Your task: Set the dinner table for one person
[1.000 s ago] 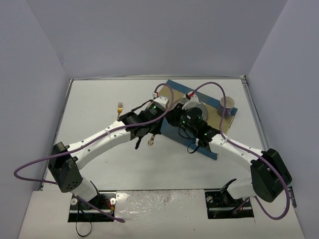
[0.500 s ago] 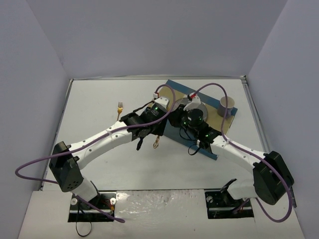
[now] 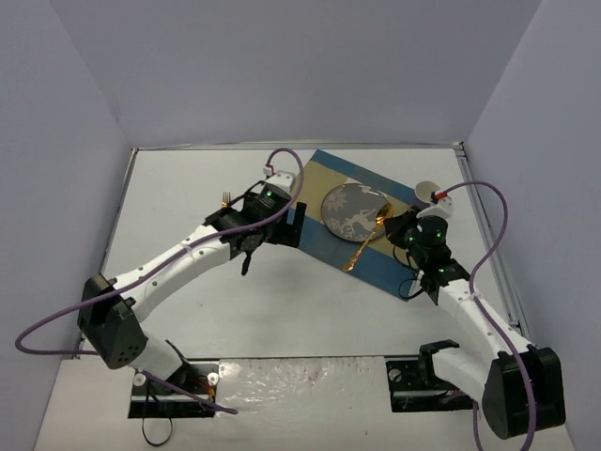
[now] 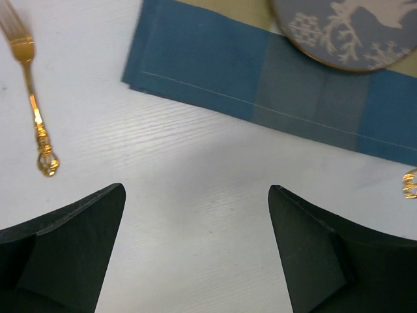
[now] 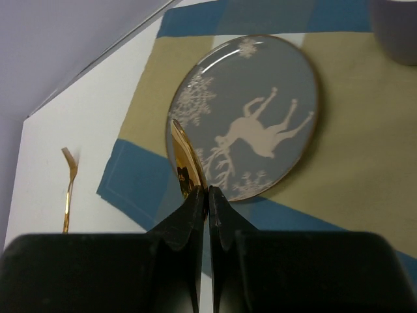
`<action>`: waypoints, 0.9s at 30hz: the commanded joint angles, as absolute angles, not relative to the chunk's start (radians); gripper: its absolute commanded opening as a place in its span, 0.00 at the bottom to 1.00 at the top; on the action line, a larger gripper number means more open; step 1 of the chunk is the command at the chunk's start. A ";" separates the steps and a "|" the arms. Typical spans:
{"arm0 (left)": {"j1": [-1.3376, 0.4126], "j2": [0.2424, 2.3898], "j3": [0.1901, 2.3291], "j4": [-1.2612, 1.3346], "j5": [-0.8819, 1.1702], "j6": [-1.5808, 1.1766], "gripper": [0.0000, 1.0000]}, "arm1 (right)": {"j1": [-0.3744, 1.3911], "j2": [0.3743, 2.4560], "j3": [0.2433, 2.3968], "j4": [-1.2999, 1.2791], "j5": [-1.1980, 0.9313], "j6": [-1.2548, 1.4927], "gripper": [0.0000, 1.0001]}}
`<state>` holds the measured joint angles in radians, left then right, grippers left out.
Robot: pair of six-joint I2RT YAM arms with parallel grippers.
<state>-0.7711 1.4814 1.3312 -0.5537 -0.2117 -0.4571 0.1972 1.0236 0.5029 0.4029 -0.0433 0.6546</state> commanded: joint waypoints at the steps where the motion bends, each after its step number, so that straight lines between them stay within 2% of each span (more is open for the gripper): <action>1: -0.622 1.345 1.296 -0.532 -0.149 -0.396 0.89 | 0.018 1.065 0.505 0.444 -0.200 0.642 0.00; 7: -0.414 1.212 1.241 -0.571 -0.098 -0.321 0.97 | -0.135 1.222 0.550 0.471 -0.328 0.585 0.00; 11: -0.303 1.136 1.174 -0.559 -0.080 -0.276 0.97 | -0.166 1.309 0.570 0.504 -0.360 0.525 0.00; 17: -0.273 1.083 1.069 -0.506 -0.101 -0.262 0.97 | -0.213 1.396 0.574 0.544 -0.401 0.421 0.00; 27: -0.273 1.071 1.066 -0.511 -0.109 -0.259 0.97 | -0.258 1.494 0.598 0.596 -0.448 0.369 0.00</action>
